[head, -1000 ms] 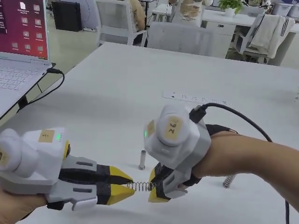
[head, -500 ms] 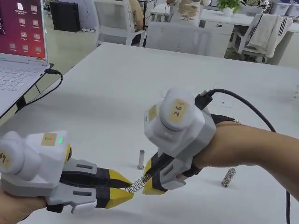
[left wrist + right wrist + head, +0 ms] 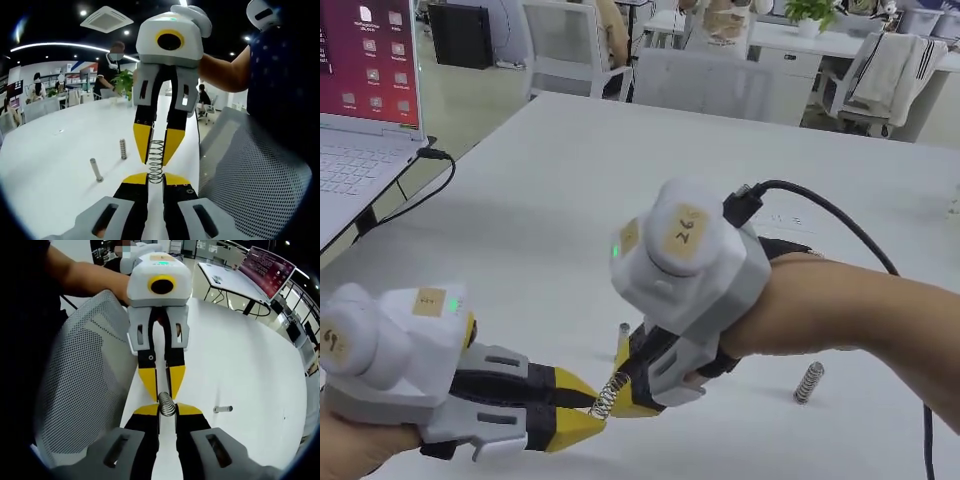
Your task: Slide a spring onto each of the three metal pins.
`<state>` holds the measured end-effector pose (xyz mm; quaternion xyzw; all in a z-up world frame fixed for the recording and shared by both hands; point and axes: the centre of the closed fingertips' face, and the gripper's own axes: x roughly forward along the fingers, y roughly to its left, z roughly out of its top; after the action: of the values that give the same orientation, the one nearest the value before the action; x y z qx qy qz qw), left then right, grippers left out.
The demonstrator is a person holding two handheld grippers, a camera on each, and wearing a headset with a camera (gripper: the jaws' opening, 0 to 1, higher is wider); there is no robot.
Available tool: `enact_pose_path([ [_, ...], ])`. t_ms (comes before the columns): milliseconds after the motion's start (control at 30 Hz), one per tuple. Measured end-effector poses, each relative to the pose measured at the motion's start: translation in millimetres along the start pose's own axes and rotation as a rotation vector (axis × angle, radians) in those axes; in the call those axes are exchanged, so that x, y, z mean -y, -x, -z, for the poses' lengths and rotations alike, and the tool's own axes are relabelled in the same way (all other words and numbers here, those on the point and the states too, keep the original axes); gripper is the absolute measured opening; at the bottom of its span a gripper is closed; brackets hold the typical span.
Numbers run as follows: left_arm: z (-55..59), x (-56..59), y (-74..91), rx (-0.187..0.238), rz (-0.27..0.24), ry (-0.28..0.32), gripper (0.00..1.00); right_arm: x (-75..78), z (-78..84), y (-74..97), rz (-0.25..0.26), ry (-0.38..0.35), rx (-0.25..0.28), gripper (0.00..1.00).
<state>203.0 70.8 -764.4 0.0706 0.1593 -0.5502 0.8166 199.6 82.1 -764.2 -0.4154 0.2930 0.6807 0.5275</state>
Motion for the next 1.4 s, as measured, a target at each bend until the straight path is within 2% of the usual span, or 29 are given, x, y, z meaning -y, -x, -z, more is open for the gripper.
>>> enact_pose_path([
  [467, 0.3, 1.5, -3.6, -0.009, 0.007, -0.006, 0.02, -2.3, -4.2, -2.0, -0.011, -0.007, -0.004, 0.08],
  [1133, -1.4, -1.8, -2.1, 0.006, -0.009, -0.003, 0.03, 0.0, -8.9, -2.9, -0.007, 0.000, -0.001, 0.07],
  [1400, -0.9, -3.0, -0.5, 0.016, -0.011, 0.004, 0.08, 3.8, -9.5, -2.4, 0.000, -0.001, -0.001, 0.07],
])
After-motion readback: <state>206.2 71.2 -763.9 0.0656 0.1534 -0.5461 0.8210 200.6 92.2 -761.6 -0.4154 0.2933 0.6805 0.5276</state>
